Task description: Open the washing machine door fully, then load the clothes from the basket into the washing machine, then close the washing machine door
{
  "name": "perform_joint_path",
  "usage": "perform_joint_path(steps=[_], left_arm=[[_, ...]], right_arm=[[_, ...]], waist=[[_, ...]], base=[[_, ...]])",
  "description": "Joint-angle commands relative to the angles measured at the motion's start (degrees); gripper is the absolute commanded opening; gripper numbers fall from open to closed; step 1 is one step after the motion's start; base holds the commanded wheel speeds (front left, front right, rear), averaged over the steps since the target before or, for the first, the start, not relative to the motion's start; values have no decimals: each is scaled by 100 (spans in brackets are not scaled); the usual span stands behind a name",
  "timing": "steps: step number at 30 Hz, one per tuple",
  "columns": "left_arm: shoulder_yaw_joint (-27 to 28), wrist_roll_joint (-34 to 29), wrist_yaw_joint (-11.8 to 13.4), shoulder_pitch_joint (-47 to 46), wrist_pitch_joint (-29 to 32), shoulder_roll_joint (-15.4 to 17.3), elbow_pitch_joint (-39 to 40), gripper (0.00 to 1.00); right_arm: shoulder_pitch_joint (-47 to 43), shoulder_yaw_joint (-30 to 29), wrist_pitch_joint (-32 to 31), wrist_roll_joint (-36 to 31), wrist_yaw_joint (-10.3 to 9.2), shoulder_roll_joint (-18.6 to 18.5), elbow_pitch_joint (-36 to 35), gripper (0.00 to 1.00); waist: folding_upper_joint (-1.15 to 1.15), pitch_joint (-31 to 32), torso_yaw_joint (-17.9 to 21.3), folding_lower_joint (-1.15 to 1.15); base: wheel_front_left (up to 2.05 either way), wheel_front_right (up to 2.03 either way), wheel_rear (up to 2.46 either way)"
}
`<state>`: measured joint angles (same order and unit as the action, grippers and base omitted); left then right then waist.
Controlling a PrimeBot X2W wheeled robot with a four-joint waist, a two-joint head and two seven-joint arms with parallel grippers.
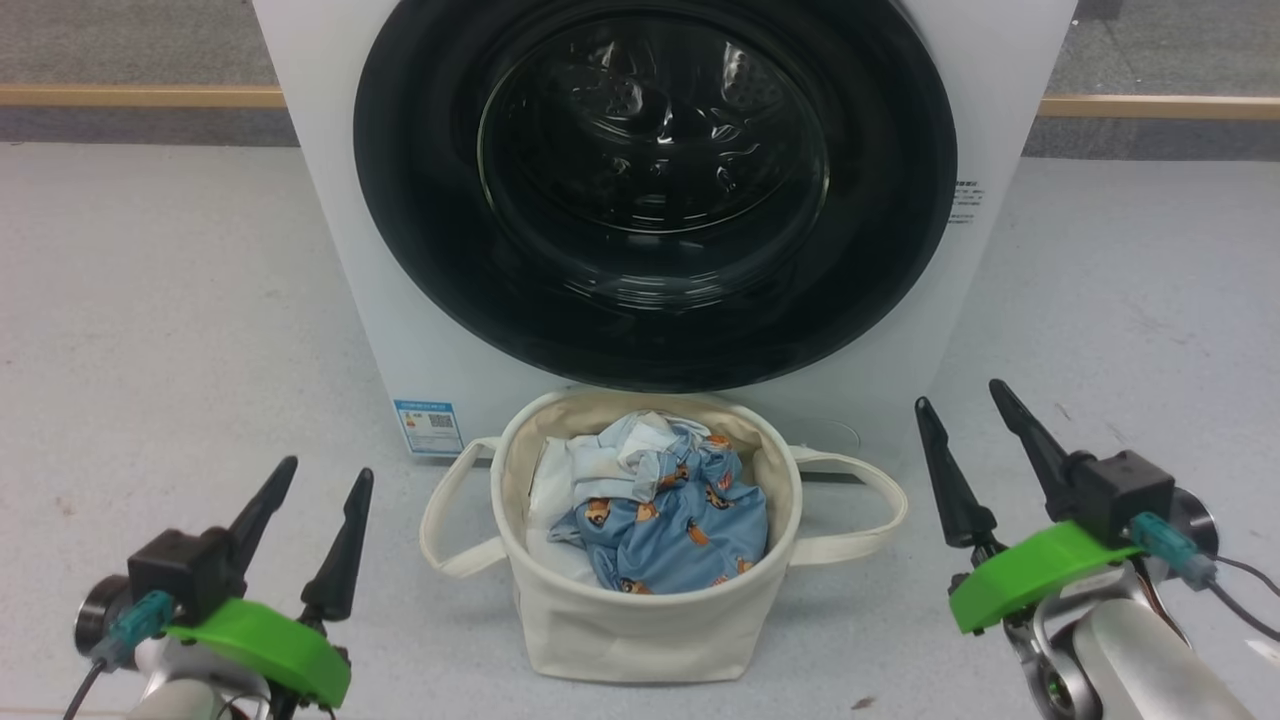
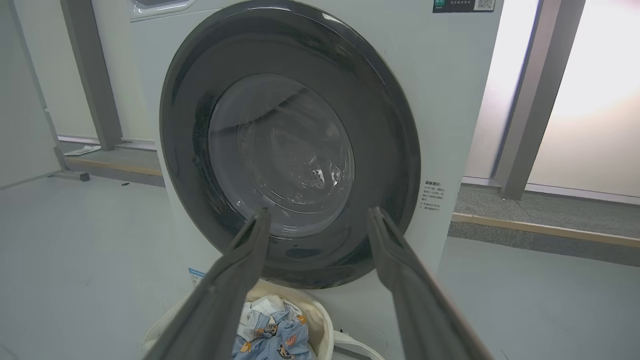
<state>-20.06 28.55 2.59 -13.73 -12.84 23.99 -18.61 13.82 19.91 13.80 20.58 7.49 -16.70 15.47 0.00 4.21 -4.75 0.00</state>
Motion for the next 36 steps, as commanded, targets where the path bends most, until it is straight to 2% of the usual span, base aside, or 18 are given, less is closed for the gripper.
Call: perform_joint_path(steps=[1,36], left_arm=[[171,-155,64,-428,-107,306,153,100],[99,-113,240,-436,-132,376,98,100]], right_arm=[[270,121,113,-164,0,-125,-173,100],[64,-321,119,-98,0,18,14,100]], waist=[[0,8,-7,0],[0,-38,-3,0]], base=[[0,0,0],[3,-1,-3]])
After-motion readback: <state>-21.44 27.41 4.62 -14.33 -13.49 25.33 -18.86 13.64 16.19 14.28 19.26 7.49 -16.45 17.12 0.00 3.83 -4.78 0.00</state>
